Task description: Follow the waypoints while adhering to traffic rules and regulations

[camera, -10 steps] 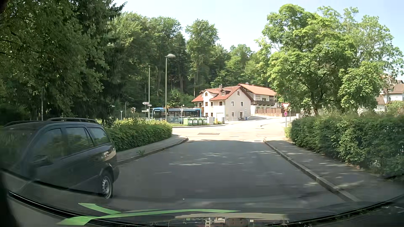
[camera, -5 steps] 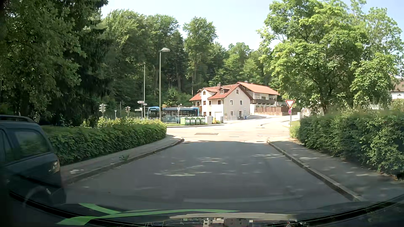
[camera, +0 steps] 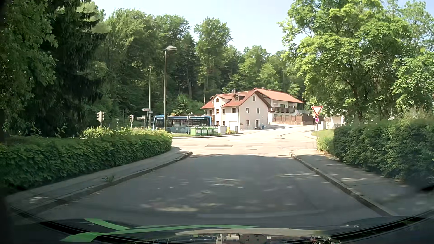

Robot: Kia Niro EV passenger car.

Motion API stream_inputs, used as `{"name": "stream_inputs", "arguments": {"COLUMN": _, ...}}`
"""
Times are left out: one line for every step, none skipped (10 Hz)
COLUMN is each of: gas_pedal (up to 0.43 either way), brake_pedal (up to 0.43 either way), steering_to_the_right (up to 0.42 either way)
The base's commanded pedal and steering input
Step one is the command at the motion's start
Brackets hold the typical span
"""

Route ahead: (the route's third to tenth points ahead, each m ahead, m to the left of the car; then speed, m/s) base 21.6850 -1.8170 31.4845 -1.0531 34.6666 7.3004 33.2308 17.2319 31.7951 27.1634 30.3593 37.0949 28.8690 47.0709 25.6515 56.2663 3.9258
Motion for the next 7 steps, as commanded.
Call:
{"name": "stream_inputs", "arguments": {"gas_pedal": 0.000, "brake_pedal": 0.061, "steering_to_the_right": 0.009}}
{"name": "stream_inputs", "arguments": {"gas_pedal": 0.000, "brake_pedal": 0.073, "steering_to_the_right": 0.008}}
{"name": "stream_inputs", "arguments": {"gas_pedal": 0.000, "brake_pedal": 0.079, "steering_to_the_right": 0.008}}
{"name": "stream_inputs", "arguments": {"gas_pedal": 0.000, "brake_pedal": 0.085, "steering_to_the_right": 0.010}}
{"name": "stream_inputs", "arguments": {"gas_pedal": 0.000, "brake_pedal": 0.085, "steering_to_the_right": 0.026}}
{"name": "stream_inputs", "arguments": {"gas_pedal": 0.000, "brake_pedal": 0.085, "steering_to_the_right": 0.038}}
{"name": "stream_inputs", "arguments": {"gas_pedal": 0.000, "brake_pedal": 0.085, "steering_to_the_right": 0.050}}
